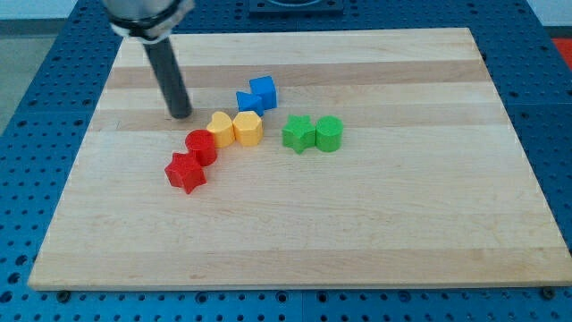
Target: Move the blue blocks to the right of the green blocks
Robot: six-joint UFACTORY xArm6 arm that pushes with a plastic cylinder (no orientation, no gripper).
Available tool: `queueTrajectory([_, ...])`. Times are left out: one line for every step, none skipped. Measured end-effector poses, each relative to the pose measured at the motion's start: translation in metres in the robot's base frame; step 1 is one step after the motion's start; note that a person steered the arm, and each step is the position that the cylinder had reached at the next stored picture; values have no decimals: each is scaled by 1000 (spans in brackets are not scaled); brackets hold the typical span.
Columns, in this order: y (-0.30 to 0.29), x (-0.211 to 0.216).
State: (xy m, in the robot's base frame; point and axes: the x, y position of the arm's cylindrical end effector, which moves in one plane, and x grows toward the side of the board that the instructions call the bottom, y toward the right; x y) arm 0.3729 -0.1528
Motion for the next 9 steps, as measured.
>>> queueTrajectory([56, 0])
queueTrajectory([116, 0])
queueTrajectory([177, 0])
queueTrajectory([223, 0])
queueTrajectory([228, -9])
queueTrajectory([240, 0])
queueTrajectory([240, 35])
queueTrajectory([242, 27])
queueTrajectory([255, -13])
